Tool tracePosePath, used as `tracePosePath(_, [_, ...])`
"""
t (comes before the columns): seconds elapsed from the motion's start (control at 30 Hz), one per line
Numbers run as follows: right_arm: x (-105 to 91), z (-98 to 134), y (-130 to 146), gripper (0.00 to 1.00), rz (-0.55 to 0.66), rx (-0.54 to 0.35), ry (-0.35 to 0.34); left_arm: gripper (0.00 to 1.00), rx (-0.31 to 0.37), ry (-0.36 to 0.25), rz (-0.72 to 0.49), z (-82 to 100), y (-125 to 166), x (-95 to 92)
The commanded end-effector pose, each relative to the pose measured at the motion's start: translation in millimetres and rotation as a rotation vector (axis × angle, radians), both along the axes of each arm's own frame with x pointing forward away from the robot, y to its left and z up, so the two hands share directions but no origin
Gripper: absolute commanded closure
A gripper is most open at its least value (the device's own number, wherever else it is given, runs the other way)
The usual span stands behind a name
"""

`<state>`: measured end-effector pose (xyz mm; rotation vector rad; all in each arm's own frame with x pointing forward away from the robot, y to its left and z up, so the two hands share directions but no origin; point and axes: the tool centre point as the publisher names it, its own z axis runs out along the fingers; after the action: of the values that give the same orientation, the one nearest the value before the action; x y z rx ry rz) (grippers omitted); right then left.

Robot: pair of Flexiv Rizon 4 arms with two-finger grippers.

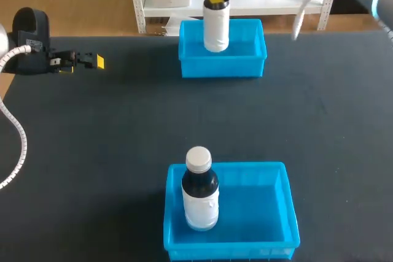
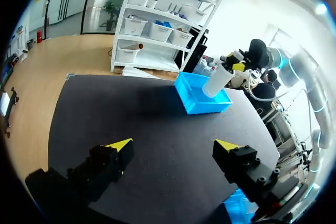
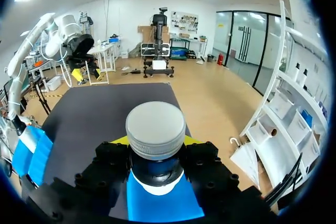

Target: Pick up the bottle, and place it in the far bin if it is heavy, or in the near bin if it is light.

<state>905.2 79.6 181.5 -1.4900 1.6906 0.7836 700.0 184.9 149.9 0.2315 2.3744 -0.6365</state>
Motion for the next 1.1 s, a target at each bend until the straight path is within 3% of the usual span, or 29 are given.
tracePosePath(0.03, [31.9,-11,16,1.0,0.129,0.006,0.081,0.0,0.0,0.0,0.0,0.0,0,0.0])
tracePosePath(0.5, [42.1,-40,35,1.0,0.164,0.006,0.1,0.0,0.0,0.0,0.0,0.0,0,0.0])
tracePosePath(1.1, [49.7,-58,32,1.0,0.146,0.012,0.145,0.0,0.0,0.0,0.0,0.0,0,0.0])
